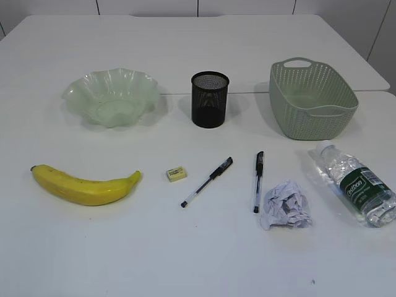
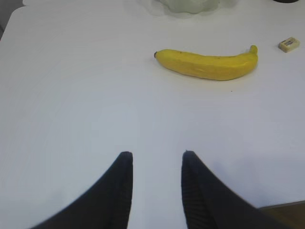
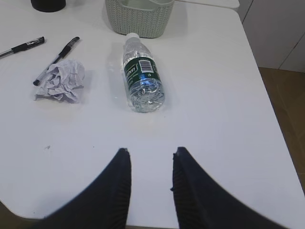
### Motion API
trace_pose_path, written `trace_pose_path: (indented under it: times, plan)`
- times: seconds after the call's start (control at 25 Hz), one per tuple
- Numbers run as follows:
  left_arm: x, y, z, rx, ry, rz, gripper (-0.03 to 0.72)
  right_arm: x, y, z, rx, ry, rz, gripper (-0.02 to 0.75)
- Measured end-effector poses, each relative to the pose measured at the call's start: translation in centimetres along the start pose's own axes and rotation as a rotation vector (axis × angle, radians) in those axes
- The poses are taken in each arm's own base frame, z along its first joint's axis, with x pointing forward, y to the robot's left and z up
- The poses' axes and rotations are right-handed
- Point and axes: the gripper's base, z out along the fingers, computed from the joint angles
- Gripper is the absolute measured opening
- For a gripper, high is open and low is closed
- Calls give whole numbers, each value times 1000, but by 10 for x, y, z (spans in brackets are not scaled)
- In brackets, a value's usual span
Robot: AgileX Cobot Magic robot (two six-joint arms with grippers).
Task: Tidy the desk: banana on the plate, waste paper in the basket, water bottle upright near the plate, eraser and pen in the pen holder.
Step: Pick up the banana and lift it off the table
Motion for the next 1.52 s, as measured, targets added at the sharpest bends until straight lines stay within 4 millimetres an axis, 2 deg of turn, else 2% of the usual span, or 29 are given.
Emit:
trace_pose_path:
  times: [1.52]
  plan:
    - [0, 0, 0, 0, 0, 0, 237, 0, 0, 0, 0, 0, 0, 232]
